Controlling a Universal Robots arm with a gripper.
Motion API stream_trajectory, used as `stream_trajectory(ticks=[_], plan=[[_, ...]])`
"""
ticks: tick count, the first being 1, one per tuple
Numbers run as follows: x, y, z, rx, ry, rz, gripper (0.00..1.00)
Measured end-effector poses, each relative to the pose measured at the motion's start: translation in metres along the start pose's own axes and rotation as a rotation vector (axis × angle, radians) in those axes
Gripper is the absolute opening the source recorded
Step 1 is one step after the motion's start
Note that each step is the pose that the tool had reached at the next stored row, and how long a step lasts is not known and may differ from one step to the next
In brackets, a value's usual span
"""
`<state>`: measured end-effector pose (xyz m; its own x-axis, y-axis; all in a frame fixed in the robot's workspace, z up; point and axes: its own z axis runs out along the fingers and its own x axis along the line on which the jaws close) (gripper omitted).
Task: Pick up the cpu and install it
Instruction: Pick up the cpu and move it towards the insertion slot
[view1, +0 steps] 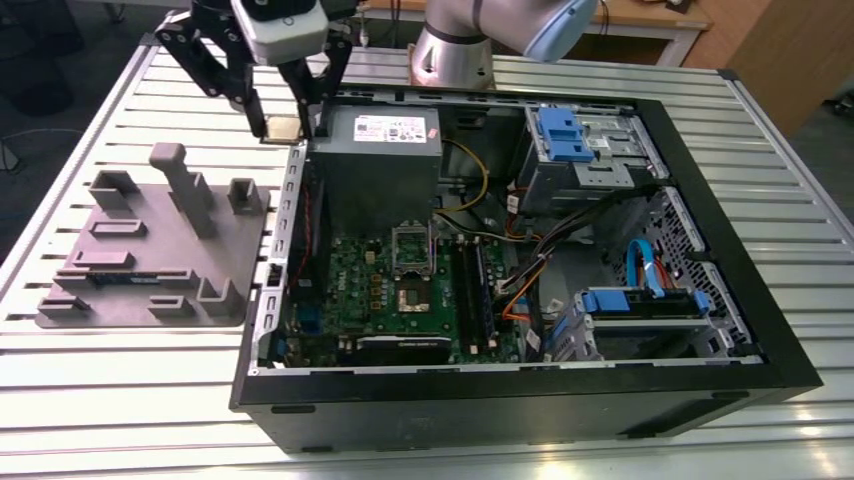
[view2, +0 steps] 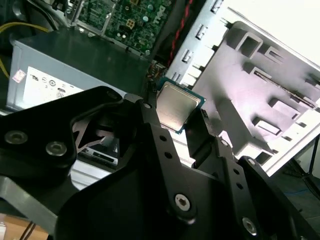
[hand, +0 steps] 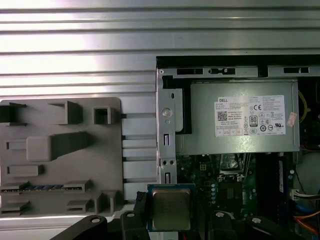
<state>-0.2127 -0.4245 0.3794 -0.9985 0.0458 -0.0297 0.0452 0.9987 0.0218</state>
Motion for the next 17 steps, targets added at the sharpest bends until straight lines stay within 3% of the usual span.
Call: stream_trajectory(ticks=[17], plan=[[-0.0551, -0.0006, 0.0018, 0.0001, 0.0008, 0.000, 0.47]])
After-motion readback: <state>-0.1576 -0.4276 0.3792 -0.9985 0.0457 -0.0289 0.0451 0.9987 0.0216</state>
